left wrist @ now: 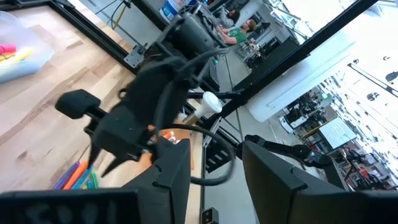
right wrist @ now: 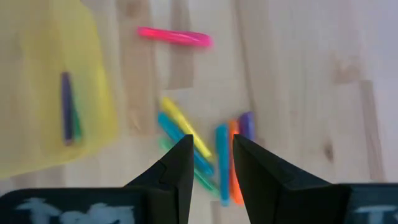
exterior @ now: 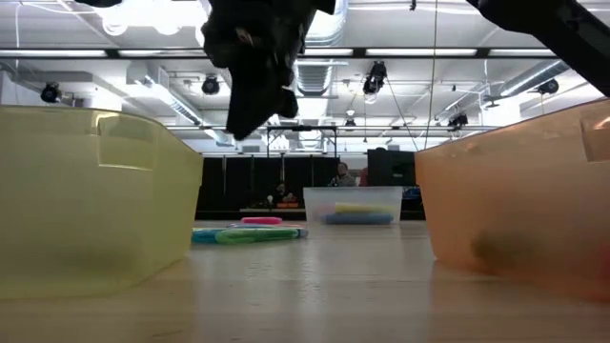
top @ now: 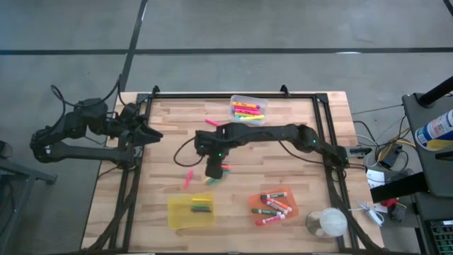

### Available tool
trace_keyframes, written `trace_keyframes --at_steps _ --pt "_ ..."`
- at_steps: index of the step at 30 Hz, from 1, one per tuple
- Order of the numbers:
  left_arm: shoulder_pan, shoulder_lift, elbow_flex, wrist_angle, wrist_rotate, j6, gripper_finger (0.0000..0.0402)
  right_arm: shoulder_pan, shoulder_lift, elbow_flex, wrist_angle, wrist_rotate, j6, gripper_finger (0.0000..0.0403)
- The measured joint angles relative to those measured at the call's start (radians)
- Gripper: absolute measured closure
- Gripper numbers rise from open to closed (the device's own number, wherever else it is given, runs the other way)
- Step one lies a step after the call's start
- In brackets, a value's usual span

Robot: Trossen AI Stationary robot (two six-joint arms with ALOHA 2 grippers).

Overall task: Pick & Place Markers
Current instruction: Put the pink pen into the yellow bin

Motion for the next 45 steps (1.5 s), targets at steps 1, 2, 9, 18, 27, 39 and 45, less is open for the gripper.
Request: trace_keyframes --at_steps 1,2,9,18,27,39,45 --pt "0.000 0.000 0.000 -0.001 0.001 0.000 0.0262 -0.004 0.000 -0.011 -0.001 0.000 -0.009 0.0296" --pt "0.000 0.000 0.000 -0.002 0.004 0.000 0.0262 -0.006 0.000 -0.022 -0.001 0.000 -0.017 0.0296" --pt "0.000 -0.001 0.000 -0.009 0.008 0.000 0.0262 -0.059 0.000 -0.081 0.044 0.000 -0.028 0.0299" --pt "0.000 -0.001 0.000 -0.009 0.008 0.000 0.0262 -0.232 0.000 -0.081 0.102 -0.026 0.086 0.0305" --pt "0.000 0.001 0.000 -0.008 0.003 0.007 0.0262 -0.377 0.004 -0.082 0.218 -0.027 0.129 0.0307" --pt "0.000 0.005 0.000 -0.008 0.000 -0.013 0.0262 -0.416 0.056 -0.083 0.268 -0.071 0.143 0.0309" --pt "0.000 0.005 0.000 -0.008 0.000 -0.014 0.0262 -0.415 0.092 -0.083 0.260 -0.071 0.138 0.0310"
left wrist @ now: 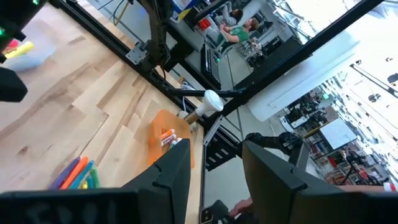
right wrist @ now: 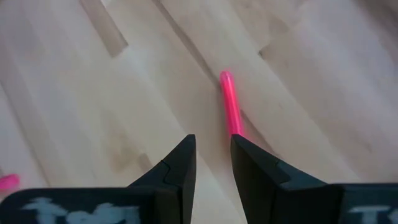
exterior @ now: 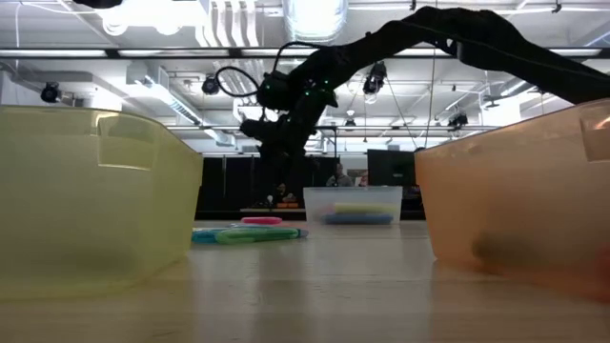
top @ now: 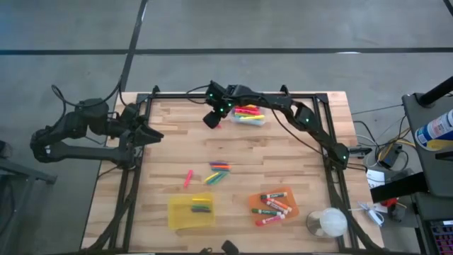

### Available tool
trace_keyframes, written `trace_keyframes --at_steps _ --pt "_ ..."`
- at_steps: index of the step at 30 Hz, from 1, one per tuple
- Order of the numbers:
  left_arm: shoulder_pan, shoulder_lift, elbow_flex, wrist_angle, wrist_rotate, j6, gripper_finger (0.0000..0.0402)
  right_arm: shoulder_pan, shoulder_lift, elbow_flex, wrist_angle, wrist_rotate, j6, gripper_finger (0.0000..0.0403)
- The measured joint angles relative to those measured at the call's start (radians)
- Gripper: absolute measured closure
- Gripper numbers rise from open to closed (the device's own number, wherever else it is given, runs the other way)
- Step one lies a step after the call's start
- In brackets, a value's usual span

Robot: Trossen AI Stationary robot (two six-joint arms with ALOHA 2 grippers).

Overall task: Pick & Place Markers
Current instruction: Put the pink pen into the yellow bin

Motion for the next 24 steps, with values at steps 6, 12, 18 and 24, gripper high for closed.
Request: trace_keyframes --at_steps 6,12,18,24 --pt "0.000 0.000 0.000 0.000 0.000 -0.003 0.0262 0.007 0.025 -0.001 -0.022 0.008 -0.045 0.0284" --pt "0.000 0.001 0.000 0.000 0.000 -0.003 0.0262 0.019 0.025 -0.002 -0.004 0.045 -0.131 0.0244" --pt "0.000 0.001 0.000 0.000 0.000 -0.004 0.0262 0.045 0.025 -0.004 -0.004 0.075 -0.254 0.0237" --pt "0.000 0.001 0.000 0.000 0.000 -0.004 0.0262 0.036 0.025 -0.015 -0.014 0.105 -0.152 0.0243"
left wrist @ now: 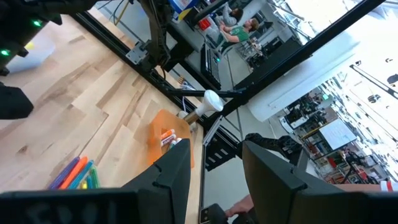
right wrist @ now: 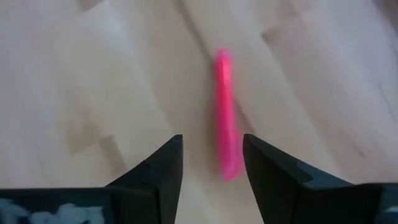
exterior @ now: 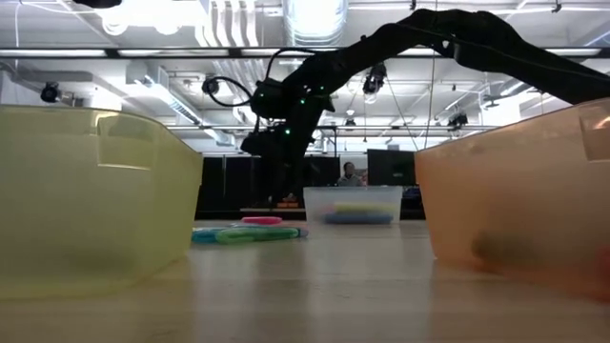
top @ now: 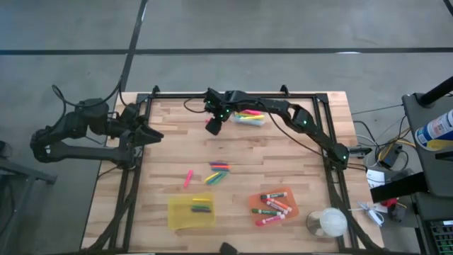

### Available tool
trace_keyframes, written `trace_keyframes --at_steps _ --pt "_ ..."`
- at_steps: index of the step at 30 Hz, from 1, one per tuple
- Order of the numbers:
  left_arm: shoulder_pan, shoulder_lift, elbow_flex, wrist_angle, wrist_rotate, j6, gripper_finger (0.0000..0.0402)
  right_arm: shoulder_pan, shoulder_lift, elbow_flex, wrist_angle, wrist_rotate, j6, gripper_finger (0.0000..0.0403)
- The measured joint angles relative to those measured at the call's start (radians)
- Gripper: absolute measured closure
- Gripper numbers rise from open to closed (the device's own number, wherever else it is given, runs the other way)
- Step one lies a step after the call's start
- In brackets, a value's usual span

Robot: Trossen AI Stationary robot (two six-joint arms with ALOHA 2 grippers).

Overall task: Pick & Place Markers
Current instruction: Put the pink pen into the yellow bin

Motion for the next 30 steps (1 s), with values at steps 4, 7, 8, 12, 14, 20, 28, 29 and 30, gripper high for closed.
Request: trace_keyframes --at_steps 4,7,8,12,14,20,28,29,30 --pt "0.000 0.001 0.000 0.000 0.000 0.000 0.0262 -0.002 0.000 0.000 -0.012 -0.013 0.062 0.0243" --pt "0.000 0.001 0.000 0.000 0.000 0.000 0.0262 0.004 -0.010 0.001 -0.017 -0.076 0.082 0.0248" --pt "0.000 0.001 0.000 0.001 0.000 0.000 0.0262 0.010 -0.019 0.008 -0.015 -0.093 0.084 0.0252" --pt "0.001 0.014 0.001 0.001 -0.012 0.005 0.0262 0.071 -0.088 0.040 -0.002 -0.115 0.084 0.0290" --pt "0.001 0.023 0.001 0.000 -0.034 0.014 0.0262 0.108 -0.129 0.042 -0.004 -0.124 0.097 0.0317" --pt "0.001 0.049 0.001 0.000 -0.049 0.098 0.0262 0.201 -0.258 0.034 -0.076 -0.055 0.157 0.0384" --pt "0.003 0.108 0.001 -0.069 -0.105 0.237 0.0262 0.314 -0.438 -0.007 -0.250 0.142 0.293 0.0394" --pt "0.004 0.128 0.001 -0.068 -0.105 0.263 0.0262 0.329 -0.460 -0.008 -0.246 0.154 0.309 0.0394" --pt "0.003 0.153 0.001 -0.065 -0.103 0.288 0.0262 0.343 -0.484 -0.008 -0.241 0.165 0.321 0.0394"
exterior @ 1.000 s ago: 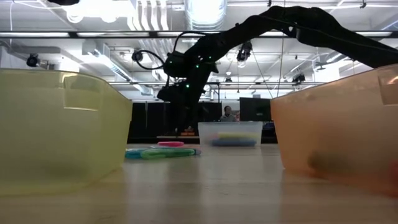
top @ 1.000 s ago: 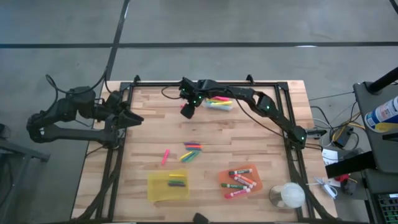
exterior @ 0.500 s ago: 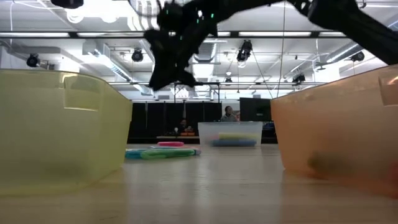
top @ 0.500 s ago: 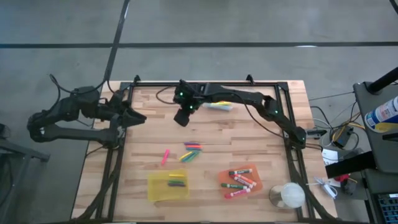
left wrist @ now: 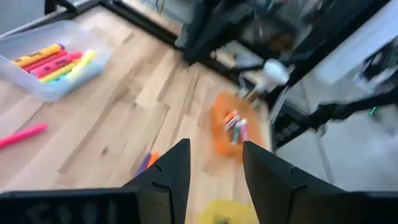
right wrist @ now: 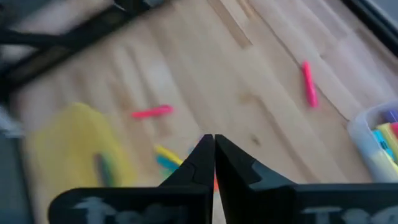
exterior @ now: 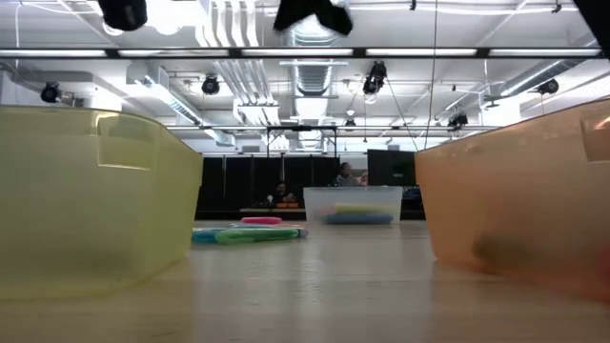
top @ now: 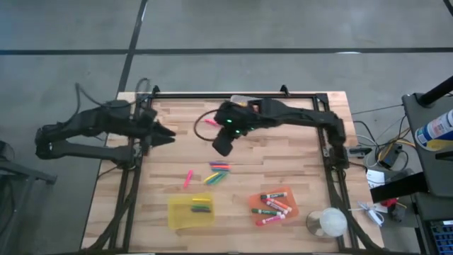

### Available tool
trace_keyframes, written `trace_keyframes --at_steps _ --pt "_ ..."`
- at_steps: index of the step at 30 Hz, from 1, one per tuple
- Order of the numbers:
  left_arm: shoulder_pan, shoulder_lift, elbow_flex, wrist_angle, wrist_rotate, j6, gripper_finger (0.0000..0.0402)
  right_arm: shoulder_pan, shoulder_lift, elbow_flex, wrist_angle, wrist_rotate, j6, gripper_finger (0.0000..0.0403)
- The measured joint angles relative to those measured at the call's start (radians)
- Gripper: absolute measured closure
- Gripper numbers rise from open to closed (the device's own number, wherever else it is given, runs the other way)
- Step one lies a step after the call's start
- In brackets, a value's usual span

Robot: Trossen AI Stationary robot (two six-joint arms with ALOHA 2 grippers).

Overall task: Pick & Place Markers
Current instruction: Put the pink pen into the yellow bin

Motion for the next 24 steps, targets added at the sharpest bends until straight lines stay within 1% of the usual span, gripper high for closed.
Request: trace_keyframes --at_steps 3,6,8,10,11,15,17,21,24 --pt "0.009 0.090 0.004 0.015 0.001 0.066 0.0262 0.035 -0.060 0.000 0.002 0.027 0.043 0.0394" --pt "0.041 0.186 0.021 0.003 -0.024 0.188 0.0262 0.066 -0.100 -0.004 -0.006 0.103 0.055 0.0394" --pt "0.068 0.253 0.027 -0.024 -0.100 0.291 0.0262 0.088 -0.131 -0.005 -0.013 0.173 0.043 0.0394" --pt "0.096 0.306 0.041 -0.058 -0.177 0.352 0.0262 0.110 -0.159 -0.005 -0.050 0.219 0.035 0.0394" --pt "0.116 0.326 0.058 -0.046 -0.199 0.381 0.0262 0.118 -0.173 -0.005 -0.069 0.227 0.034 0.0394" --pt "0.174 0.432 0.083 -0.018 -0.226 0.537 0.0262 0.147 -0.191 -0.014 -0.125 0.258 0.032 0.0394" --pt "0.193 0.489 0.088 0.037 -0.244 0.651 0.0262 0.161 -0.197 -0.019 -0.128 0.272 0.031 0.0394" --pt "0.240 0.594 0.122 0.081 -0.276 0.850 0.0262 0.175 -0.210 -0.024 -0.126 0.275 0.015 0.0394" --pt "0.268 0.686 0.140 0.089 -0.288 0.896 0.0262 0.177 -0.209 -0.029 -0.129 0.277 0.002 0.0394"
